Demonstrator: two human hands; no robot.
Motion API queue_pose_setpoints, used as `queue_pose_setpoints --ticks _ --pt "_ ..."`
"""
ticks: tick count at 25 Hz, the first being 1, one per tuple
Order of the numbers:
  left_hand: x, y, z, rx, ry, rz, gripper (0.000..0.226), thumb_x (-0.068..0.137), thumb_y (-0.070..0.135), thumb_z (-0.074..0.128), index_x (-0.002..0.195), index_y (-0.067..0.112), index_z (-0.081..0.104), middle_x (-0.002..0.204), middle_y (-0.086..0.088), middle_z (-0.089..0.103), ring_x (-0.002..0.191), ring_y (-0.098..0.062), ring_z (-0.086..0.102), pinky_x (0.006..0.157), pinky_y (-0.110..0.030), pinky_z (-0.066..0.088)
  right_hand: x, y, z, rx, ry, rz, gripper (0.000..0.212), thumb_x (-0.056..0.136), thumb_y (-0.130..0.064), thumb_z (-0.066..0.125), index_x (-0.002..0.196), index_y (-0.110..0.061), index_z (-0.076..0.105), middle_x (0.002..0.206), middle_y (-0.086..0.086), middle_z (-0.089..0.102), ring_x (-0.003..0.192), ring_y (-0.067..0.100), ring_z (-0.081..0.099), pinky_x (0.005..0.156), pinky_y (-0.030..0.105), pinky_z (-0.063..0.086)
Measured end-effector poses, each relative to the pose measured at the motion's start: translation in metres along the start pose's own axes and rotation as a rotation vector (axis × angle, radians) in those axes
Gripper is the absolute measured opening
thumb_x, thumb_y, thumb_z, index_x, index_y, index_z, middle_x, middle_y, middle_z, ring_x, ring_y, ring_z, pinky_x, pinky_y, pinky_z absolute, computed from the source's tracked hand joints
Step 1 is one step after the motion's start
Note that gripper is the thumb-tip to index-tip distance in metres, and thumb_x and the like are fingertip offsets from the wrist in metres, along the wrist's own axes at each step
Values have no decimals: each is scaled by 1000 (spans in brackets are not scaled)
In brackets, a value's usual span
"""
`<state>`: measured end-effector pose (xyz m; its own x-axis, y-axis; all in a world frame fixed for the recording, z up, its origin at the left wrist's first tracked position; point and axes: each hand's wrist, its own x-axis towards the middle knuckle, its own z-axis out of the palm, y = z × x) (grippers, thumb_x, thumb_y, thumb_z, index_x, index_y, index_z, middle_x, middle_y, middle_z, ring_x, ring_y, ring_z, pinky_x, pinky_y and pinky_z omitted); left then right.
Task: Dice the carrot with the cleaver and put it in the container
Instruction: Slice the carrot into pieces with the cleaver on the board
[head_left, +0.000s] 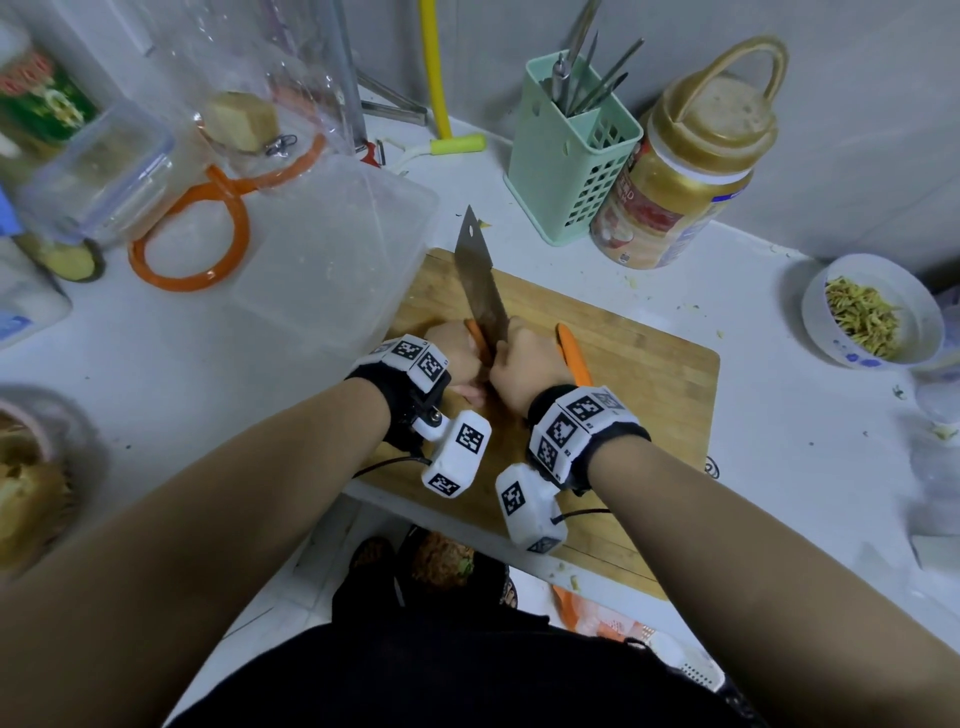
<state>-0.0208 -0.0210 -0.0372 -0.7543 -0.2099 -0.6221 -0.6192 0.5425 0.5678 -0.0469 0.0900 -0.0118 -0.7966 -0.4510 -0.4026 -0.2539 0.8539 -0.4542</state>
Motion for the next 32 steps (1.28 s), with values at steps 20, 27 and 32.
queue_pose_setpoints --ticks 20,27,32 --pt "11 -6 12 -436 -30 -172 32 98 26 57 76 3 58 70 -17 70 83 -34 72 90 -46 56 -25 0 -29 -33 -77 5 5 99 -12 37 96 -11 41 80 3 46 63 12 41 52 27 30" --pt "10 -5 13 -351 -16 -125 32 98 24 57 75 2 61 74 -15 68 91 -36 71 90 -44 56 -53 10 -38 -124 -128 33 29 102 -15 37 125 -3 50 135 19 49 127 29 45 112 32 24" --pt "20 -18 15 -401 -40 -104 35 95 25 61 73 -1 60 57 -12 69 83 -38 71 86 -49 57 -65 15 -32 -185 -137 7 38 103 -17 34 137 -2 41 155 20 27 141 28 31 117 36 18"
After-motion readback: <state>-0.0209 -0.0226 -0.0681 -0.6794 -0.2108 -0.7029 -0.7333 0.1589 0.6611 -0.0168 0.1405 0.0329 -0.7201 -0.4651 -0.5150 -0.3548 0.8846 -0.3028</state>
